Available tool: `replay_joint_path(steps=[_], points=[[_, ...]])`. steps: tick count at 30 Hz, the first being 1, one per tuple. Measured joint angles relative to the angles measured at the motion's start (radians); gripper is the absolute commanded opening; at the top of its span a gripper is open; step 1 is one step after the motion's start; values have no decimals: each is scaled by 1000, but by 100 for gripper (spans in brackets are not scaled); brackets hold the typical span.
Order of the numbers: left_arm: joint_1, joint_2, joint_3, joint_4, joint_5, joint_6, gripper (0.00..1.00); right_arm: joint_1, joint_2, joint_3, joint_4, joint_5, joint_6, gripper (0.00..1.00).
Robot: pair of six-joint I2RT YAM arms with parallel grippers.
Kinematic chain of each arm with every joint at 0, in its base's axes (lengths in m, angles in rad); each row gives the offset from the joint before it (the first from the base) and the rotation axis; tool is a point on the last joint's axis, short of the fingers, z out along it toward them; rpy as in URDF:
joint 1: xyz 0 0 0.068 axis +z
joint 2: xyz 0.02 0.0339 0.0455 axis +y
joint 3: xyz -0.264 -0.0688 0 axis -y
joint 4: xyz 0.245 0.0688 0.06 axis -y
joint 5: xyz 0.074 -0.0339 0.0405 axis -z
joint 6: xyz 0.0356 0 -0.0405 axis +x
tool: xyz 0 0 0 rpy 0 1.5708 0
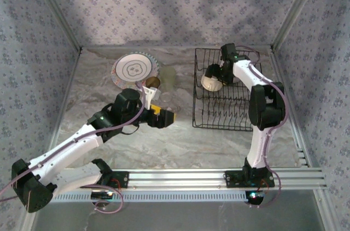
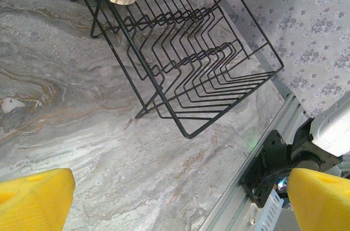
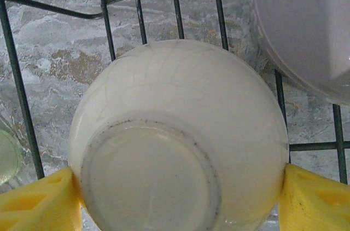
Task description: Unload the mixed dishes from the dish rack
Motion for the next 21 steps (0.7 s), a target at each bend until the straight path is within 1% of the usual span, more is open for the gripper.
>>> replay_joint_path(steps=[6,11,21], points=[[0,9,0,2,0,0,99,-2,-2,0,-5,-5,-25,70],[0,18,0,5,1,0,99,-5,-8,-3,-17,-19,-40,66],[0,68,2,8,8,1,99,-30,-55,-29,-51,-43,-56,61]])
